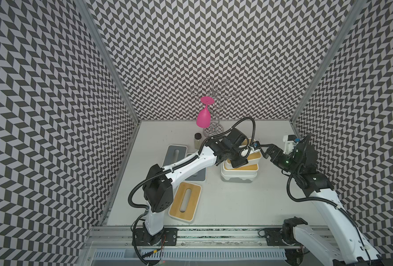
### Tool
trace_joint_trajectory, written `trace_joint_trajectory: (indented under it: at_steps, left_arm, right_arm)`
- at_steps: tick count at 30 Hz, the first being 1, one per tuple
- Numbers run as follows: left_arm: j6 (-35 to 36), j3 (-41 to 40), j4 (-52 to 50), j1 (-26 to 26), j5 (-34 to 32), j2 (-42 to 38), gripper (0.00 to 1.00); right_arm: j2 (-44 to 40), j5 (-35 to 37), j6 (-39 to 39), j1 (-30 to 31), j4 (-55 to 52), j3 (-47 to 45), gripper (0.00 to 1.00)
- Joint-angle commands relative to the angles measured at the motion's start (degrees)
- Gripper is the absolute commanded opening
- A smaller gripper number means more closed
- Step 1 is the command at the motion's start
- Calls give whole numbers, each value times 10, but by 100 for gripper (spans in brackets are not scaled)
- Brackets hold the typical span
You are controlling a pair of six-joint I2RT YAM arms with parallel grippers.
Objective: Stack the tissue boxes
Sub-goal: Place the tissue box at the tissue box.
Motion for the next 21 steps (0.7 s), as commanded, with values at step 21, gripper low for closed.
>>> trace_joint_trajectory:
  at_steps: [21]
  left_arm:
    - [-89,-59,137,-5,17,-164,79]
  right_arm:
    - [17,-58,-24,-3,52,2,99]
